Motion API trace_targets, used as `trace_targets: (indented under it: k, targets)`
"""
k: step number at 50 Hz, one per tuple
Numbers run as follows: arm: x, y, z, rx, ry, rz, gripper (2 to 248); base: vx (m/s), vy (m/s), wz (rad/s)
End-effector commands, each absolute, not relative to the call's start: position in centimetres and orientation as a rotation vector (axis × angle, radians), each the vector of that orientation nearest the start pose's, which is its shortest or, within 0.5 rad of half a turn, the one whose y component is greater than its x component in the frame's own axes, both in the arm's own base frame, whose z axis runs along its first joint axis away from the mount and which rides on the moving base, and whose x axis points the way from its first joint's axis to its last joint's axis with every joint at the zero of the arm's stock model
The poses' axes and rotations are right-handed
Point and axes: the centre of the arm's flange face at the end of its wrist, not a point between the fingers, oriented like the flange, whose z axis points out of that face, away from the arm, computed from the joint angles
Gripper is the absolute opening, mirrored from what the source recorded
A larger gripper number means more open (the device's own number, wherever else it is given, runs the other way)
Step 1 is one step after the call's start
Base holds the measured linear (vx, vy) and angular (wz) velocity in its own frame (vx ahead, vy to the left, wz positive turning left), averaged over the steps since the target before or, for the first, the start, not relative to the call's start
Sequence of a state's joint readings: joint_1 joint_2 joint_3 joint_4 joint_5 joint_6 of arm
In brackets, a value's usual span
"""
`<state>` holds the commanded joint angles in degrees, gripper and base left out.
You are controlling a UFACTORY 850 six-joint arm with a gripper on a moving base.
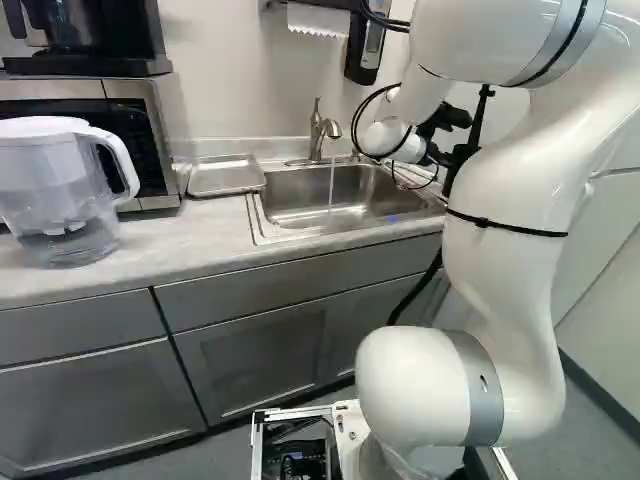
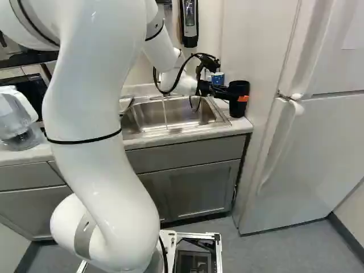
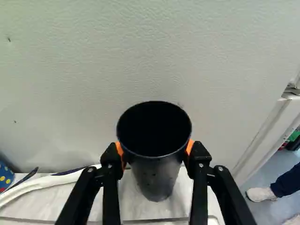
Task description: Rinse the cup and place it in the tray
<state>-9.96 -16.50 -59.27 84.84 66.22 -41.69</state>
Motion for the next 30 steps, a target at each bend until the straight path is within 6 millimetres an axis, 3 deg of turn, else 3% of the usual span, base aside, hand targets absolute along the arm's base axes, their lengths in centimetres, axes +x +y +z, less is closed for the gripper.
trace_targets:
  k: [11,30]
  targets:
    - [51.7,-17.4,51.0,1.506,-1.324,1.234,126,0.000,0.000,0.000]
    - [51.4,-17.3,53.5,1.483,-1.331,1.291,126,0.000,0.000,0.000]
